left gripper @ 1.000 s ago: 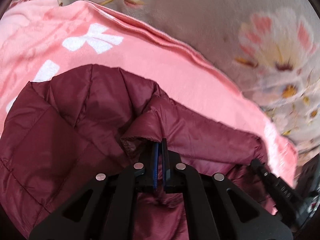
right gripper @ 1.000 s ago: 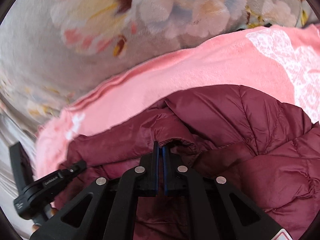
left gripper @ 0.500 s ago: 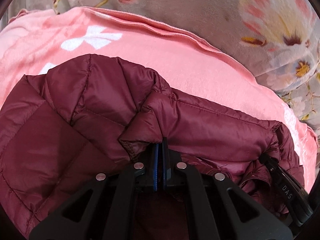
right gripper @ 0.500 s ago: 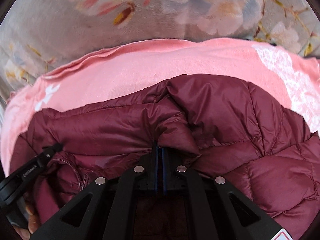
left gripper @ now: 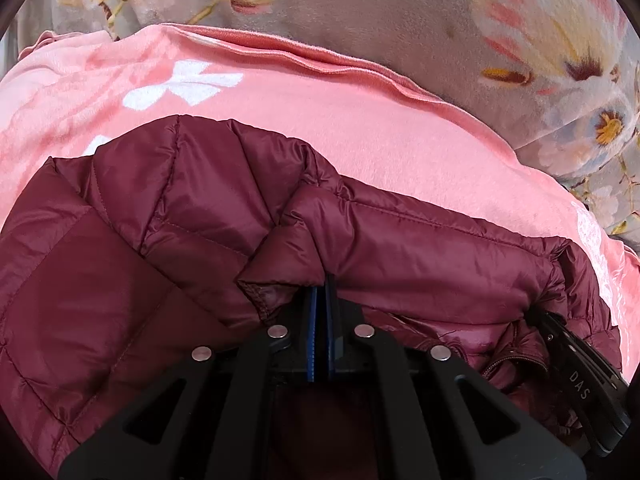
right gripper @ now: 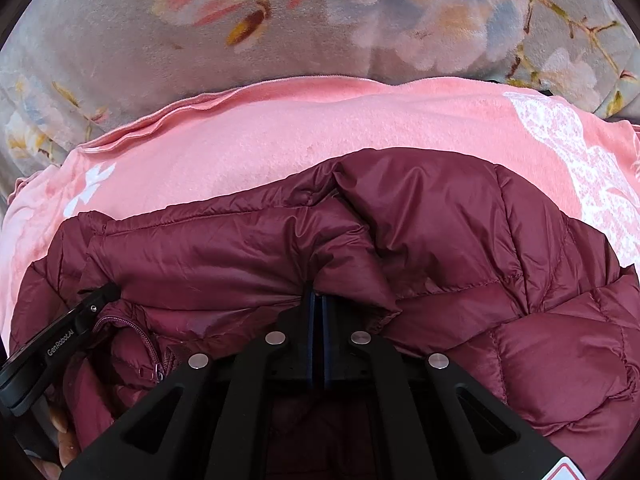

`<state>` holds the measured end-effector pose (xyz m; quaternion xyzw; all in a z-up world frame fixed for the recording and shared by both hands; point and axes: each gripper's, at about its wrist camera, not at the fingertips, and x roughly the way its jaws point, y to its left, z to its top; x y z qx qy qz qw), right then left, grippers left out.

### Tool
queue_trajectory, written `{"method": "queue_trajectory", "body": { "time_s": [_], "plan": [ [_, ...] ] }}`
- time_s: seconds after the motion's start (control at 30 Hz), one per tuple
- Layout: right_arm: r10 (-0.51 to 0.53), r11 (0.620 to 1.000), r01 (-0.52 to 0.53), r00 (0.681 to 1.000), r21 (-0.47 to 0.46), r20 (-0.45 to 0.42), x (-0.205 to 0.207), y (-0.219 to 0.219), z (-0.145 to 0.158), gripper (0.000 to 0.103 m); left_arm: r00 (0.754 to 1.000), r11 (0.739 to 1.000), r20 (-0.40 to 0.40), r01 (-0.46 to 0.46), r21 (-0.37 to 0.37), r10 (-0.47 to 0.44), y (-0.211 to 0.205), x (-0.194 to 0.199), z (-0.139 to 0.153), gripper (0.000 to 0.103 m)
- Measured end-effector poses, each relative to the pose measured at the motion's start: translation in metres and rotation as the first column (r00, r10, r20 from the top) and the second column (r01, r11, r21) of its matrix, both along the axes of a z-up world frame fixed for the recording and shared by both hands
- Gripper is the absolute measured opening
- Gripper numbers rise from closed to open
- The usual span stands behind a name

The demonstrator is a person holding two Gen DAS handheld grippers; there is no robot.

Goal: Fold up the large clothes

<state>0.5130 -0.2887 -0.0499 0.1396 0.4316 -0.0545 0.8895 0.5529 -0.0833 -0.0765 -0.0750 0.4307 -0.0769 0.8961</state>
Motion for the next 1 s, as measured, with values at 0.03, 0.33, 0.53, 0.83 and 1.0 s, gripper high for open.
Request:
{"method": "queue_trajectory", "body": {
  "time_s": [0.03,0.33,0.53,0.83,1.0],
  "plan": [
    [0.0,1.0,0.0,1.0,-0.001,0.0,0.0,0.0,0.0,0.0,1.0,1.0,0.001,0.0,0.003,0.0,0.0,0.0,0.0,0.003],
    [0.002,1.0,-0.002,1.0,-0.005,-0.004,0.001,0.0,-0.001,0.0,1.0,1.0,0.005,0.002,0.024,-0.002,-0.002,0.002,-0.001,0.003],
    [0.002,1.0,-0.002,1.0,-0.01,-0.006,0.003,0.001,-0.001,0.0,1.0,1.0,0.005,0.003,0.031,-0.003,-0.004,0.002,-0.001,0.003],
    [-0.012,1.0,0.012,1.0,0.014,0.011,-0.003,-0.002,0.002,0.003,1.0,1.0,0.013,0.002,0.0,-0.002,0.002,0.0,0.0,0.004],
    [0.0,0.999,-0.002,0.999,0.037,0.044,-0.031,-0.003,0.018,0.026,1.0,0.998,0.026,-0.012,-0.069,0.014,0.02,-0.017,0.008,0.018]
  ]
}}
